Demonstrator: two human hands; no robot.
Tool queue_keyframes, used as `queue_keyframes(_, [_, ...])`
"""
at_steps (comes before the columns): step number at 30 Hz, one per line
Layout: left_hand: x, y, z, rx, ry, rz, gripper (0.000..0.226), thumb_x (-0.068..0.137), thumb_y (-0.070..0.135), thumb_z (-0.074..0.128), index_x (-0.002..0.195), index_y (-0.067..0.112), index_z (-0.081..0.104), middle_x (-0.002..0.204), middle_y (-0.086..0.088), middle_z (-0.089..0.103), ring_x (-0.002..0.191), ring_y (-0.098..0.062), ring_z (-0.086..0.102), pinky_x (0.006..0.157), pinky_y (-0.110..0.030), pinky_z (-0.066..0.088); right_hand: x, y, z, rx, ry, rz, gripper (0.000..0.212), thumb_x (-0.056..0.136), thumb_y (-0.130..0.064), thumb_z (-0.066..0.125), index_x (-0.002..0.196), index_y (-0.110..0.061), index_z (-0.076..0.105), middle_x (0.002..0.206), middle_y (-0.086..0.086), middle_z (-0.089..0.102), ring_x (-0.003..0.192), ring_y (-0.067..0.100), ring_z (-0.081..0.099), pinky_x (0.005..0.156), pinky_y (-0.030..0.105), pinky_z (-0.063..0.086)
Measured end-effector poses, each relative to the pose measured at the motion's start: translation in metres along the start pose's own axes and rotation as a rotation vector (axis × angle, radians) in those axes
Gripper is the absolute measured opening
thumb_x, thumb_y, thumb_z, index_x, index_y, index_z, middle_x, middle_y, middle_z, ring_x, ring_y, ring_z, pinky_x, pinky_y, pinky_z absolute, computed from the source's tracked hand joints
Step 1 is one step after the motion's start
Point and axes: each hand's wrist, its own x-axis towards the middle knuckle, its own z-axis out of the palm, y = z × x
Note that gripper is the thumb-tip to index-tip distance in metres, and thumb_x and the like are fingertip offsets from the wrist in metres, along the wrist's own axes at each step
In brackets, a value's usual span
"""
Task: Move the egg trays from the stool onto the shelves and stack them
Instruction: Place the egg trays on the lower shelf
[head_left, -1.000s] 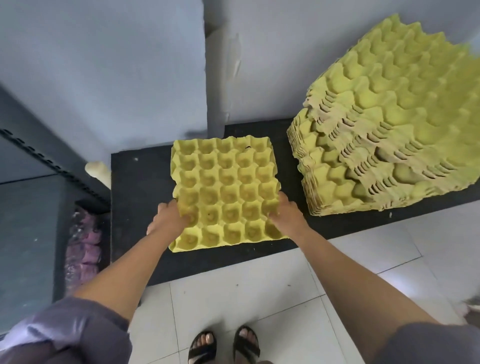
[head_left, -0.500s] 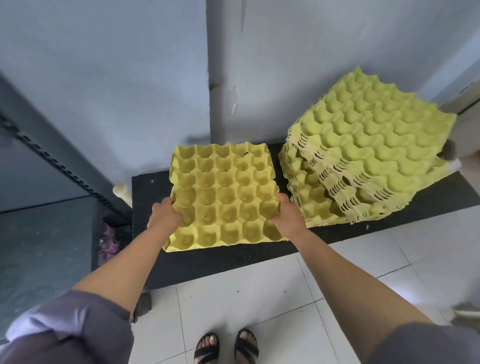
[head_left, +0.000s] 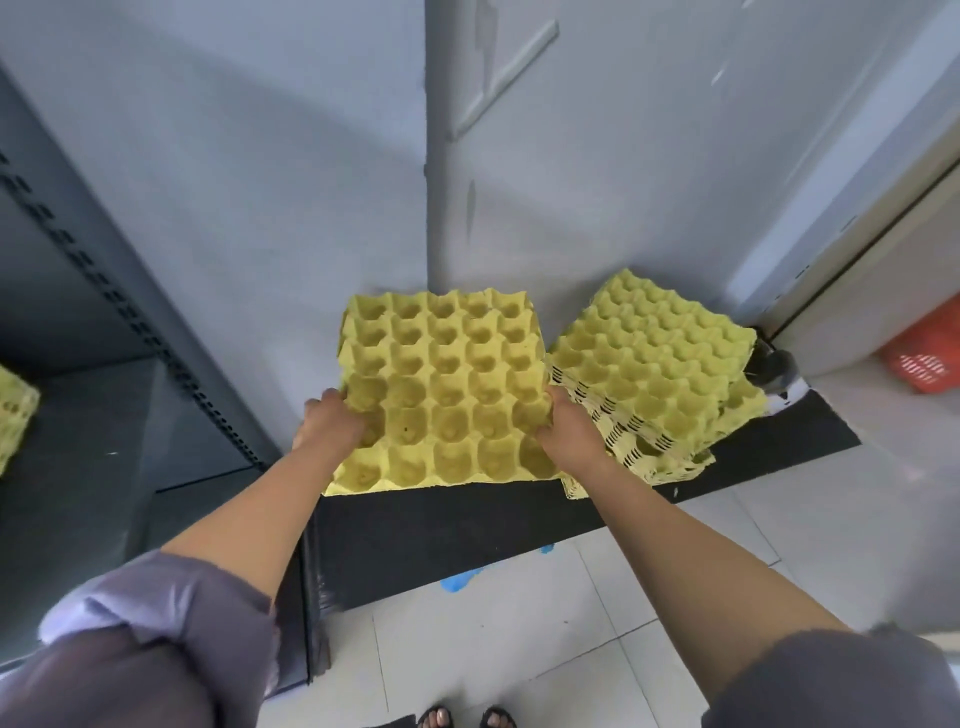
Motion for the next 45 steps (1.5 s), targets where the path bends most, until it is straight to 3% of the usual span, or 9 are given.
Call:
queue_keyframes(8, [-0.068,0.013,-0.041,-0.072,0.097,0.12,0.057,0.084,0.024,0.051,0.137,0.009,0.038,0.126,-0.014,0.044,0.103,-0.035,0.055,0.078,-0.039,0.05,-0.053,-0.019,-0.054,0.013,0.081,-0.072,0.058,0.087,-0.011,0.053,0.142,-0.017,0.034,0.114,0.012,0.061,0.101,0.032,0.06,0.08,0.036,0.05])
queue_keyframes(13, [-0.135,-0.013,-0.072,-0.133,0.227,0.23,0.037,0.082,0.01,0.049,0.117,-0.001,0.052,0.118,-0.023,0.052,0.07,-0.027,0.051,0.052,-0.027,0.038,-0.103,-0.028,-0.076,-0.022,0.149,-0.177,0.055,0.091,-0.02,0.053,0.142,-0.02,0.034,0.105,0.012,0.061,0.08,0.028,0.059,0.063,0.032,0.043])
queue_keyframes(15, [-0.168,-0.028,-0.086,-0.141,0.283,0.24,0.029,0.082,0.008,0.048,0.109,0.0,0.055,0.114,-0.025,0.054,0.072,-0.028,0.051,0.054,-0.027,0.038,-0.128,-0.037,-0.081,-0.03,0.171,-0.227,0.052,0.093,-0.024,0.052,0.141,-0.02,0.035,0.103,0.012,0.061,0.074,0.026,0.055,0.062,0.032,0.042])
queue_keyframes(17, [-0.197,-0.043,-0.1,-0.12,0.332,0.264,0.04,0.086,0.011,0.048,0.125,0.007,0.05,0.118,-0.021,0.052,0.089,-0.032,0.054,0.064,-0.032,0.043,-0.151,-0.048,-0.084,-0.046,0.191,-0.27,0.05,0.094,-0.027,0.05,0.141,-0.021,0.035,0.105,0.012,0.06,0.077,0.026,0.056,0.063,0.033,0.042])
queue_keyframes(20, [-0.241,-0.071,-0.121,-0.138,0.394,0.262,0.054,0.088,0.018,0.051,0.14,0.015,0.037,0.124,-0.018,0.047,0.102,-0.034,0.053,0.074,-0.034,0.043,-0.186,-0.07,-0.088,-0.068,0.203,-0.347,0.05,0.095,-0.03,0.049,0.142,-0.023,0.035,0.12,0.012,0.055,0.1,0.031,0.058,0.077,0.035,0.045])
queue_keyframes(24, [-0.282,-0.115,-0.147,-0.149,0.463,0.242,0.057,0.087,0.021,0.054,0.141,0.013,0.036,0.122,-0.018,0.049,0.101,-0.033,0.054,0.077,-0.034,0.042,-0.228,-0.107,-0.083,-0.102,0.18,-0.469,0.05,0.097,-0.033,0.046,0.144,-0.025,0.031,0.126,0.011,0.051,0.11,0.031,0.055,0.087,0.038,0.046])
queue_keyframes(33, [-0.325,-0.214,-0.214,-0.135,0.527,0.163,0.059,0.09,0.023,0.057,0.143,0.015,0.031,0.121,-0.02,0.053,0.091,-0.03,0.054,0.077,-0.035,0.049,-0.279,-0.198,-0.035,-0.099,0.112,-0.632,0.053,0.095,-0.042,0.049,0.142,-0.025,0.033,0.124,0.008,0.052,0.11,0.027,0.056,0.078,0.034,0.043])
queue_keyframes(36, [-0.322,-0.25,-0.242,-0.135,0.538,0.154,0.06,0.09,0.025,0.057,0.143,0.019,0.03,0.121,-0.02,0.053,0.097,-0.034,0.058,0.083,-0.042,0.053,-0.289,-0.234,-0.008,-0.078,0.093,-0.659,0.052,0.095,-0.041,0.049,0.142,-0.025,0.033,0.122,0.007,0.052,0.105,0.024,0.056,0.074,0.032,0.042])
queue_keyframes(45, [-0.269,-0.347,-0.354,-0.044,0.561,0.162,0.059,0.091,0.028,0.056,0.144,0.019,0.032,0.122,-0.017,0.051,0.092,-0.027,0.051,0.072,-0.03,0.041,-0.309,-0.361,0.079,-0.044,0.102,-0.641,0.052,0.096,-0.045,0.046,0.142,-0.029,0.03,0.124,0.005,0.05,0.104,0.024,0.056,0.079,0.036,0.05])
